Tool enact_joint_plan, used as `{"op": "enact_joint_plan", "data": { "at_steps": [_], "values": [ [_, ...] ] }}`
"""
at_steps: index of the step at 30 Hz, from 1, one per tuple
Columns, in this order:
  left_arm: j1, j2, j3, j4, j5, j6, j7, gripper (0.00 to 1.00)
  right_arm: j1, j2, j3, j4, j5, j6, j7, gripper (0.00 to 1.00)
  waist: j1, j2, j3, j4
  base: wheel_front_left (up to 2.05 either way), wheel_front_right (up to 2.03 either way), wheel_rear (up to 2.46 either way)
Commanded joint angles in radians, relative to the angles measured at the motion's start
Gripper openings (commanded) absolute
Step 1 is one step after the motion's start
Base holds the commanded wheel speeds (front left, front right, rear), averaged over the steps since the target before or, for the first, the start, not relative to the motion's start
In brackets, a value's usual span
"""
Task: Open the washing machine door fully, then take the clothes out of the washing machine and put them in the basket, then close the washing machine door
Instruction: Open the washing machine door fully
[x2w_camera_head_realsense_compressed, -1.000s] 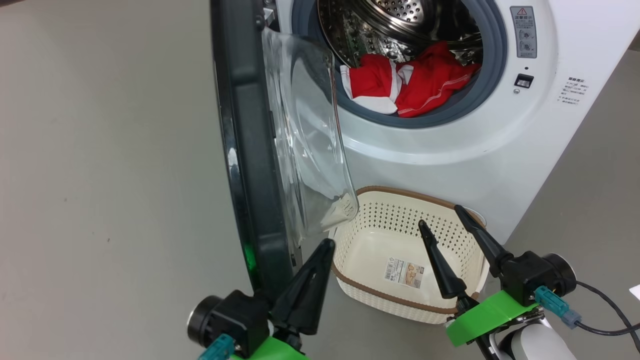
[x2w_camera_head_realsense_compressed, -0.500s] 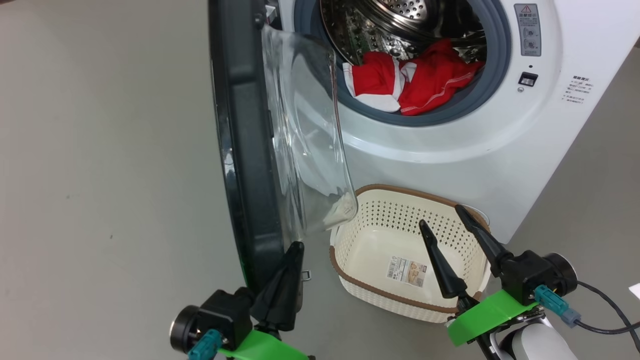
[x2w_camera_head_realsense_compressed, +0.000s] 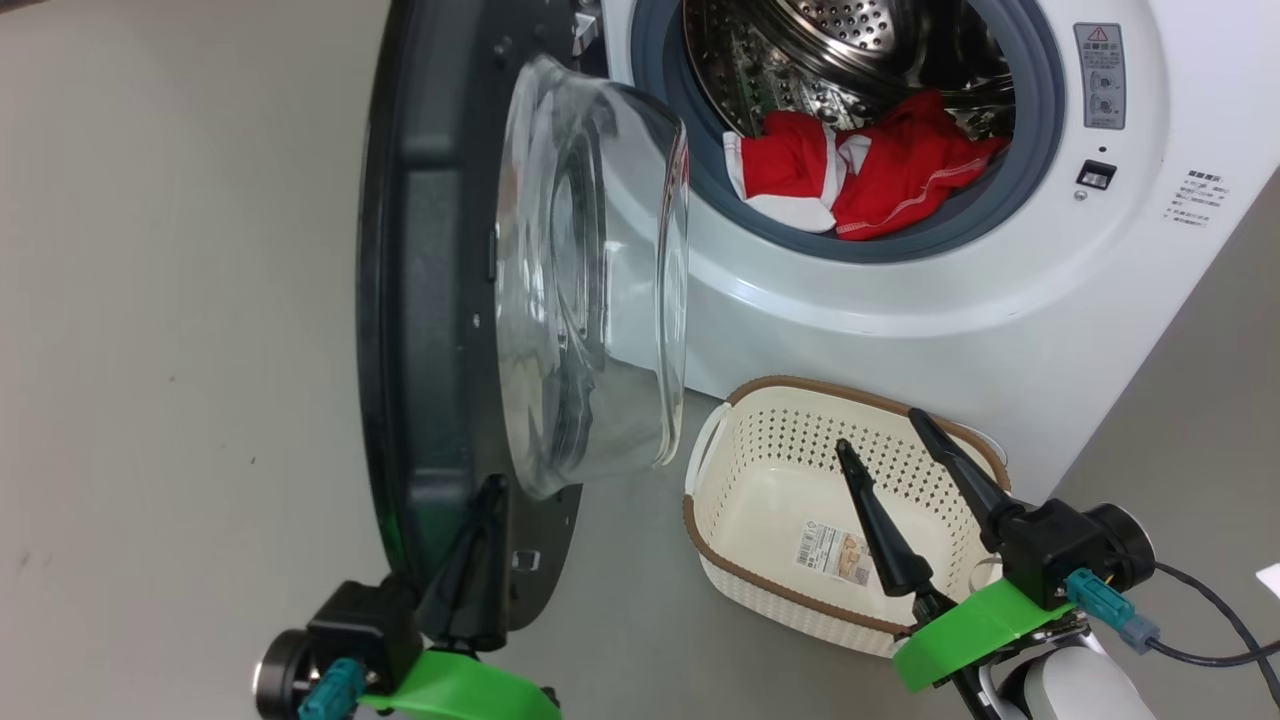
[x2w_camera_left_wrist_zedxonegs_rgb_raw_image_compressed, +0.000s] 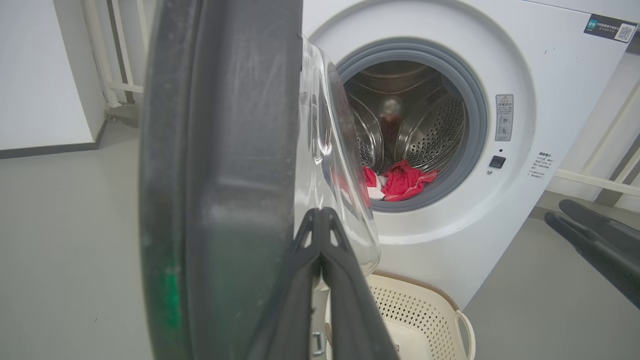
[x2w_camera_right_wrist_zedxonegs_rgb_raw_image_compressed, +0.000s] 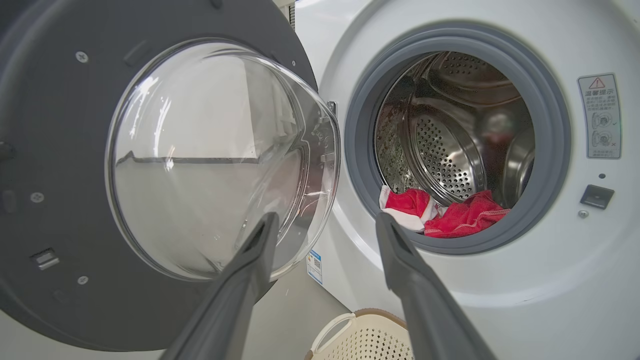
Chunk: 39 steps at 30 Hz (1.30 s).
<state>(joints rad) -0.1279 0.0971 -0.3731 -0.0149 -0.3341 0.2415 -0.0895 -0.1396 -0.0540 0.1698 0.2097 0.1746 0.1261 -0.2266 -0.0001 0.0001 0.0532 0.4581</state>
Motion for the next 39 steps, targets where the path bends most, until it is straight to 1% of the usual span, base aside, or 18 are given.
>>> {"op": "enact_joint_plan", "data": {
  "at_steps": [1,10,14,20,31,39],
  "values": [
    [-0.009,0.022,0.054,-0.029,0.0,0.019,-0.002,0.0,-0.001,0.004,0.021,-0.029,-0.011,0.005,0.003,1.0,0.0001,-0.0001,0.0,0.003,0.0,0.0,0.0],
    [0.011,0.053,0.119,-0.045,-0.01,0.062,-0.011,0.0,0.005,0.004,0.027,-0.045,-0.024,0.005,0.017,1.0,0.0001,-0.0001,0.015,0.007,0.0,0.0,0.0],
    [0.022,0.062,0.151,-0.05,-0.015,0.086,-0.02,0.0,0.002,0.004,0.029,-0.052,-0.031,0.005,0.025,1.0,0.0001,-0.0001,0.026,-0.001,0.0,0.0,0.0],
    [0.018,0.08,0.204,-0.046,-0.029,0.108,-0.037,0.0,0.002,0.004,0.027,-0.06,-0.042,0.005,0.037,1.0,0.0001,-0.0001,0.037,-0.015,0.0,0.0,0.0],
    [-0.014,0.117,0.288,-0.006,-0.065,0.12,-0.061,0.0,-0.001,0.004,0.023,-0.075,-0.059,0.005,0.053,1.0,0.0001,-0.0001,0.059,-0.043,0.0,0.0,0.0],
    [-0.044,0.132,0.324,0.018,-0.082,0.126,-0.074,0.0,0.0,0.004,0.013,-0.103,-0.082,0.005,0.073,1.0,0.0001,-0.0001,0.087,-0.042,0.0,0.0,0.0]
  ]
}}
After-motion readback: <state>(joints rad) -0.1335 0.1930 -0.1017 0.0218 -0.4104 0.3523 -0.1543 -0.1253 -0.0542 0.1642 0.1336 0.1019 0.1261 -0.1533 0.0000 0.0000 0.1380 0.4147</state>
